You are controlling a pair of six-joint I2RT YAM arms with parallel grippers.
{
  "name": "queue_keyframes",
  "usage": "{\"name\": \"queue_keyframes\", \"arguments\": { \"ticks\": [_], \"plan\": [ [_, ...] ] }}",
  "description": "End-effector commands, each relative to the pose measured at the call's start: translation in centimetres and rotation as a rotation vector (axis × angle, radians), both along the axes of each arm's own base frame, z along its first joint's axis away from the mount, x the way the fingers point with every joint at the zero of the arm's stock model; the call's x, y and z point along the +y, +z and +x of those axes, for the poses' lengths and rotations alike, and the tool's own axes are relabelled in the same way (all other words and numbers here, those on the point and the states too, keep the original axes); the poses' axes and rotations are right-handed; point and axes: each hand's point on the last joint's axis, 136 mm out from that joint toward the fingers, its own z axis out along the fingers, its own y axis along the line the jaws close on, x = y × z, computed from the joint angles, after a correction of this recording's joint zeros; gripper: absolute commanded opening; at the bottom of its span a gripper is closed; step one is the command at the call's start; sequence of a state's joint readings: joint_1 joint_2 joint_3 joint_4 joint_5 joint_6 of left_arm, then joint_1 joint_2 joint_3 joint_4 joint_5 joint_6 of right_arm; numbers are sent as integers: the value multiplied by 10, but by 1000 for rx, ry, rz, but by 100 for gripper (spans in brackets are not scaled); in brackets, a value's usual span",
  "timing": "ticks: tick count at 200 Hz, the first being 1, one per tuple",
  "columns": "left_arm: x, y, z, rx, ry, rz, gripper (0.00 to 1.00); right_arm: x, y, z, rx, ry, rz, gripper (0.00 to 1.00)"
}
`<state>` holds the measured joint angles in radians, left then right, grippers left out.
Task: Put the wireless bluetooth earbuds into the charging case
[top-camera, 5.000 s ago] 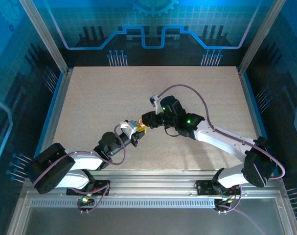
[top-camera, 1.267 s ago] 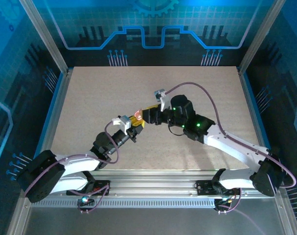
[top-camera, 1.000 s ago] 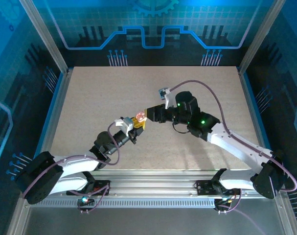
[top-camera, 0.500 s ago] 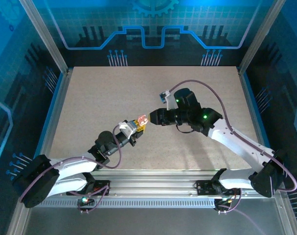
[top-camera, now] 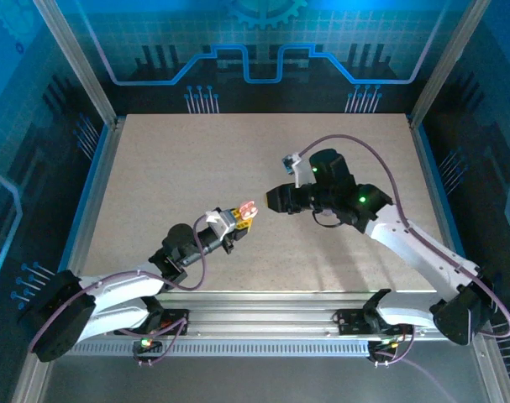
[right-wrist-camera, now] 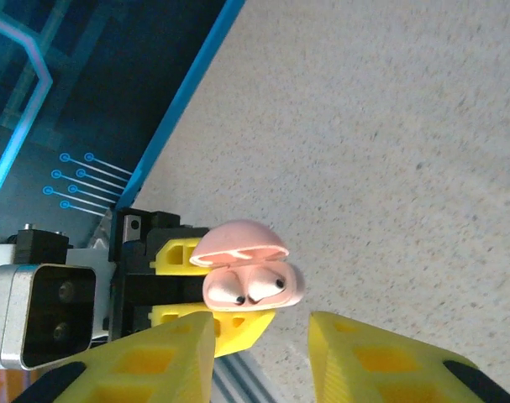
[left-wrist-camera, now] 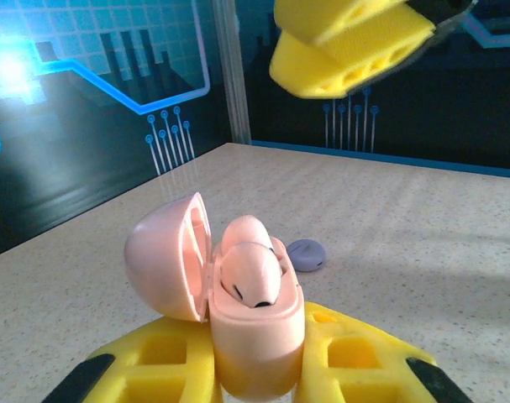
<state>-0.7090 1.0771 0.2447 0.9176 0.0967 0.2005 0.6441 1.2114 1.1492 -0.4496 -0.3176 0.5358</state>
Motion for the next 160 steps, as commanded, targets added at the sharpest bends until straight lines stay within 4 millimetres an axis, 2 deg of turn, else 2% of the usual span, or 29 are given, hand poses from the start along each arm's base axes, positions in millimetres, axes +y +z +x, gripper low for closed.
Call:
{"name": "queue_keyframes", "arguments": {
  "ticks": [1,23,80,91,119,160],
  "plan": [
    [-8,16,-8,4,-67,-24,18,-16,14,-1,-144,16,-30,35],
    [-11,18,-13,20,-95,-20,18,-27,22,-1,-241,27,-36,39],
    [-21,28,-29,50,-209,-4,18,-37,24,-24,-548,279,-59,49],
    [-24,29,-32,54,-233,7,18,-41,22,-26,-605,315,-72,54],
    [-28,30,-37,59,-274,31,18,-48,17,-29,-690,389,-87,72],
    [-31,32,-36,68,-290,64,18,-55,-1,-35,-765,537,-89,74]
  ]
}}
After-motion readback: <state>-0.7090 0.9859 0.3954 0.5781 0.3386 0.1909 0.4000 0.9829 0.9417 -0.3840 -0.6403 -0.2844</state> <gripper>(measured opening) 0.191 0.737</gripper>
